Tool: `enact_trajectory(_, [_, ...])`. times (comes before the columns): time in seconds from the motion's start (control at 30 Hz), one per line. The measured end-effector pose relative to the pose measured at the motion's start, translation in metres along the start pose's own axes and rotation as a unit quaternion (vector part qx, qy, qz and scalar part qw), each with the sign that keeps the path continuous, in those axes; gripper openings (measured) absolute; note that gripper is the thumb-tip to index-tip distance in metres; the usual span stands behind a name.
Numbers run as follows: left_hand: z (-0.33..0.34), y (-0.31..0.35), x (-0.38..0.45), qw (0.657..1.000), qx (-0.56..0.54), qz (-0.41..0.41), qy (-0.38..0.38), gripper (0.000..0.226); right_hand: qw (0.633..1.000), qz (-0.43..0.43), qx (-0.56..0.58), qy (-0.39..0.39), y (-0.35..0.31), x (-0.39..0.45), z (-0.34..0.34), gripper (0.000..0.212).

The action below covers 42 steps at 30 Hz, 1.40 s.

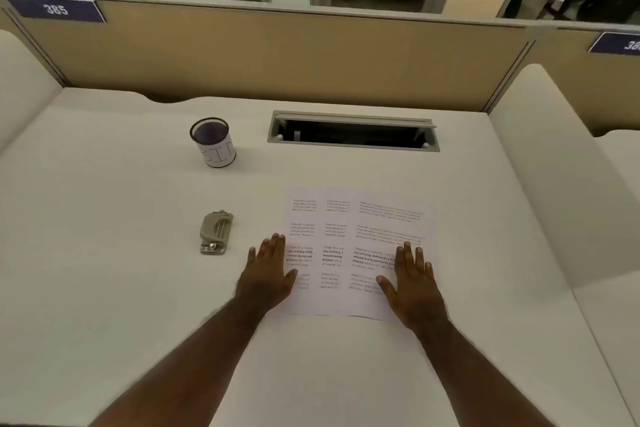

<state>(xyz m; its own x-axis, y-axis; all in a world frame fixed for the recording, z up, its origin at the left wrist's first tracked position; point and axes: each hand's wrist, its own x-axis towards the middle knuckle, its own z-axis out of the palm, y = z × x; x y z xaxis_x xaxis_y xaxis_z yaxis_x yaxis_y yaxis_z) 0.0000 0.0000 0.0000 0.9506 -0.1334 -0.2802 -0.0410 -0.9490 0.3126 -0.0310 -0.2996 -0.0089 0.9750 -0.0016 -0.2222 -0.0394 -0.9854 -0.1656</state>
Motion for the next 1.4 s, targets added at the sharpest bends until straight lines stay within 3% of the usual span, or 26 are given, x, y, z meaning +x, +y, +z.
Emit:
enact_trajectory(0.1, [0.004,0.001,-0.002,0.998,-0.020,-0.062,0.018,0.087,0.999,0.021,-0.038,-0.032,0.003,-0.006,0.006,0.078])
enact_trajectory(0.27, [0.004,0.005,0.001,0.997,0.028,-0.072,-0.006,0.108,0.996,0.012,-0.051,-0.074,0.005,-0.009,0.008,0.077])
enact_trajectory(0.67, [0.003,0.022,0.005,0.990,0.115,-0.086,-0.006,0.097,0.996,0.061,-0.022,-0.060,0.006,-0.012,-0.008,0.072])
enact_trajectory(0.87, [0.001,0.034,0.002,0.987,-0.065,-0.138,-0.039,0.092,0.992,0.109,0.015,-0.066,0.008,-0.008,-0.015,0.073])
enact_trajectory(1.07, [0.004,0.033,0.004,0.966,-0.187,-0.179,-0.007,0.099,0.990,0.109,0.064,-0.061,0.013,-0.005,-0.006,0.074])
enact_trajectory(1.27, [-0.001,0.032,0.012,0.954,-0.230,-0.190,0.014,0.056,0.989,0.093,0.098,-0.056,0.013,-0.002,0.000,0.076])
enact_trajectory(1.4, [0.000,0.034,0.014,0.950,-0.259,-0.173,0.021,0.049,0.989,0.076,0.109,-0.058,0.006,0.002,0.002,0.076])
